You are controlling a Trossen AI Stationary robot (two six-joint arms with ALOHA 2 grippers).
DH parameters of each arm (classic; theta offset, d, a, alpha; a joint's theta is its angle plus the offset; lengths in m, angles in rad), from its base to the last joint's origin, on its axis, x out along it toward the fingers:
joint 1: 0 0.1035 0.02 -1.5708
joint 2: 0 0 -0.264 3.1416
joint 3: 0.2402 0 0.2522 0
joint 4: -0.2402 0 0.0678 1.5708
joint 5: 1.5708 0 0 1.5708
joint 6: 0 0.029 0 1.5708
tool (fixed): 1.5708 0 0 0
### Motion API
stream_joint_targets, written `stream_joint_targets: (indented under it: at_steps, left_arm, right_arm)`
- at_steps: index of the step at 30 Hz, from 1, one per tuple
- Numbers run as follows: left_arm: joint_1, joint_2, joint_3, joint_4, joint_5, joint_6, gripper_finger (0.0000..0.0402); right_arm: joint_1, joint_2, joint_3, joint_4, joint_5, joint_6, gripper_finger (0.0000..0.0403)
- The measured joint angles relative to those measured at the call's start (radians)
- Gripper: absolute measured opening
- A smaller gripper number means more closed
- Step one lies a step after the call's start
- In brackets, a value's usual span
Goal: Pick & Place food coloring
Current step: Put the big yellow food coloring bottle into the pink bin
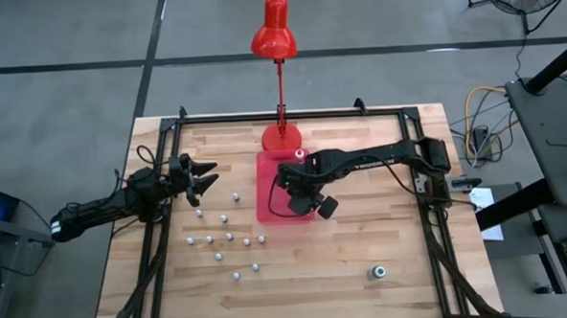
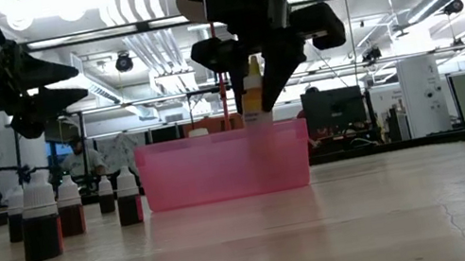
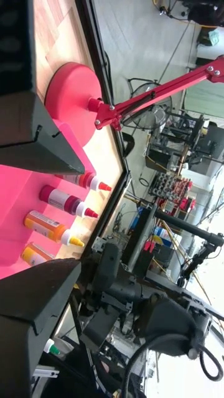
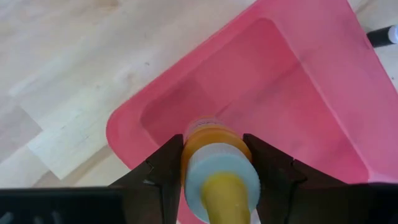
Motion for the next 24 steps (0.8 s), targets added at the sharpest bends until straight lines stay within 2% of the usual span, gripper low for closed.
stream_joint_targets:
  at_steps: [6, 24]
  left_arm:
    - [0.000, 0.000, 0.000, 0.000, 0.000, 0.000, 0.0204]
    - [0.000, 0.000, 0.000, 0.000, 0.000, 0.000, 0.0204]
  right_arm:
    - [-0.011, 0.001, -0.021, 0.015, -0.042, -0.059, 0.0138]
    - [-0.040, 0.030, -0.052, 0.051, -0.043, -0.071, 0.0139]
